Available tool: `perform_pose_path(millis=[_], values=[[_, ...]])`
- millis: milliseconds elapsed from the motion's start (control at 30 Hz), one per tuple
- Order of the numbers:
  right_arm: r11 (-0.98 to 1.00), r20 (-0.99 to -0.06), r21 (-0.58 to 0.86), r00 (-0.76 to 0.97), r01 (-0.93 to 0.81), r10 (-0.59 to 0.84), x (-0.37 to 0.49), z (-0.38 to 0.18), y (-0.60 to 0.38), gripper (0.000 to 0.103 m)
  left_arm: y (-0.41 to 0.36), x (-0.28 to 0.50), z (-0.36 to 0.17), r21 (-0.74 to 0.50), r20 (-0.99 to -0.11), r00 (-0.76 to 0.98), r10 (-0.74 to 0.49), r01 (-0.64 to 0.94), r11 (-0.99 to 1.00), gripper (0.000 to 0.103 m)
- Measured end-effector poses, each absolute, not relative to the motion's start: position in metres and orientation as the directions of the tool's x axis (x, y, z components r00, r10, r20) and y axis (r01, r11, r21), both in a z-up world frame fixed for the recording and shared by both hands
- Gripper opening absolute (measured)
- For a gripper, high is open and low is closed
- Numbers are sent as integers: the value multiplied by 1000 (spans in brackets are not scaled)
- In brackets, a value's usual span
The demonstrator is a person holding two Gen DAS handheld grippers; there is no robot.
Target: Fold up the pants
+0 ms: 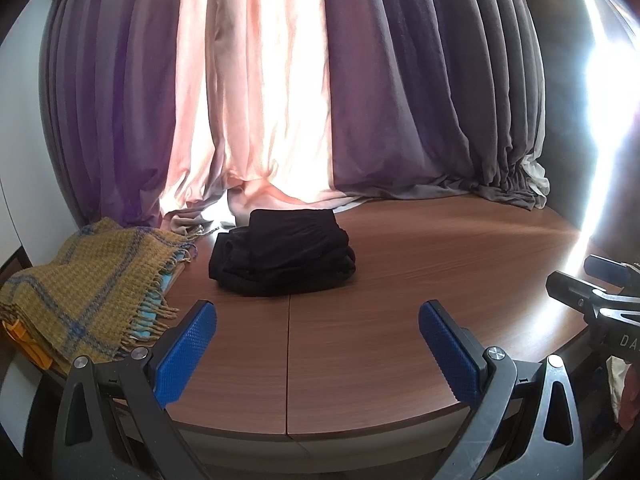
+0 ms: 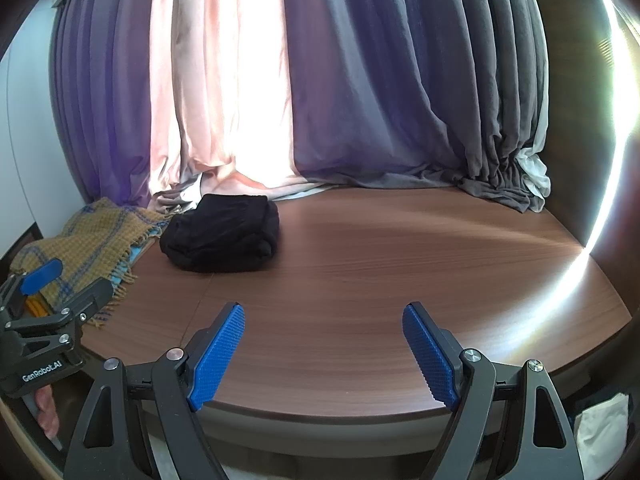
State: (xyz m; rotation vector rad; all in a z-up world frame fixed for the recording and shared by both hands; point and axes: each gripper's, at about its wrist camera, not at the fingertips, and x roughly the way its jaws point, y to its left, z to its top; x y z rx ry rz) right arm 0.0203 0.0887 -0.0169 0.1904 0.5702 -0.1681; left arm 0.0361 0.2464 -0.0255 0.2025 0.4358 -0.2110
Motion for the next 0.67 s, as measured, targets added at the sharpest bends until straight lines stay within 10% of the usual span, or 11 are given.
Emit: perform_pose_path(millis=[667], values=[[969,-550,131,829,208,-104,20,-17,88,82,246,35,-24,143,-431,888,-158,240,960,103]])
